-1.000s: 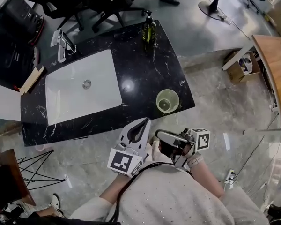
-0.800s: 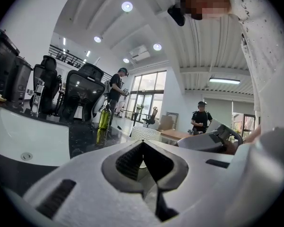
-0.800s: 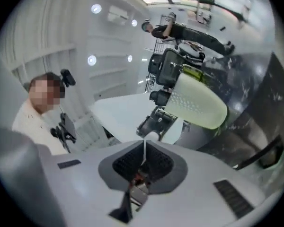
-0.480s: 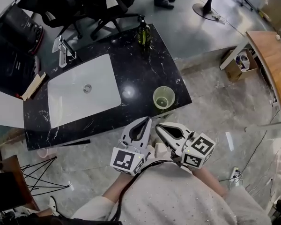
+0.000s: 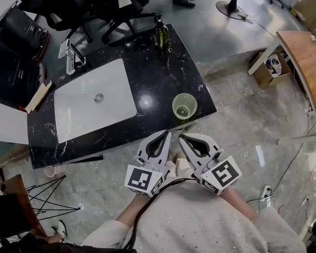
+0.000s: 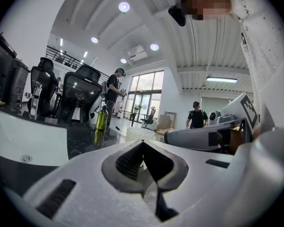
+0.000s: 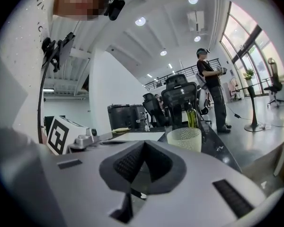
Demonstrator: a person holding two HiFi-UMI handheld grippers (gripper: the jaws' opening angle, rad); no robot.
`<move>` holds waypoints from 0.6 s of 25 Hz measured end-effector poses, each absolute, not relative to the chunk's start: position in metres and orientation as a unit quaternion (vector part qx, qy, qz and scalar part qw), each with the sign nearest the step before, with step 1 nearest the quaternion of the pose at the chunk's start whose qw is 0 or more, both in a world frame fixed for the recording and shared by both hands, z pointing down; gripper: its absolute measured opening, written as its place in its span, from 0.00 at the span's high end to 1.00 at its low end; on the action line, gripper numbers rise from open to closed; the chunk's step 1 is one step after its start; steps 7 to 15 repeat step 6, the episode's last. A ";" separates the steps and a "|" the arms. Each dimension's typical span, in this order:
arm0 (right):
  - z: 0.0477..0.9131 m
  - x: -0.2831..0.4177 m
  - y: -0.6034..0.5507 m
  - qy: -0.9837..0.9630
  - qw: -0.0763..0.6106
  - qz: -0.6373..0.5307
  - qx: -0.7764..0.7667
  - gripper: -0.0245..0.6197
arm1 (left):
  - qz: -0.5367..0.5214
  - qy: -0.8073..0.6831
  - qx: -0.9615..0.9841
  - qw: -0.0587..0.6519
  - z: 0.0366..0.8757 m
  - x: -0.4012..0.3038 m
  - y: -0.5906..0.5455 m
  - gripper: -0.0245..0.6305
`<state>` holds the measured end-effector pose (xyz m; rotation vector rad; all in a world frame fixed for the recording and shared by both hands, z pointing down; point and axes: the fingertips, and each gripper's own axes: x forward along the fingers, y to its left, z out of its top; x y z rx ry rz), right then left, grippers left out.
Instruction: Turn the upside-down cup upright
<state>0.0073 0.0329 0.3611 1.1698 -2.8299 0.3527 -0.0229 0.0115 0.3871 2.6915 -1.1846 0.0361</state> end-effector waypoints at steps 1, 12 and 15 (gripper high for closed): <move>0.360 0.008 0.033 -0.918 0.028 0.113 0.380 0.95 | 0.012 -0.401 0.911 0.100 0.387 -0.023 0.011 0.95; 0.358 0.012 0.030 -0.915 0.022 0.109 0.388 0.95 | 0.012 -0.395 0.913 0.101 0.388 -0.019 0.011 0.95; 0.358 0.012 0.030 -0.915 0.022 0.109 0.388 0.95 | 0.012 -0.395 0.913 0.101 0.388 -0.019 0.011 0.95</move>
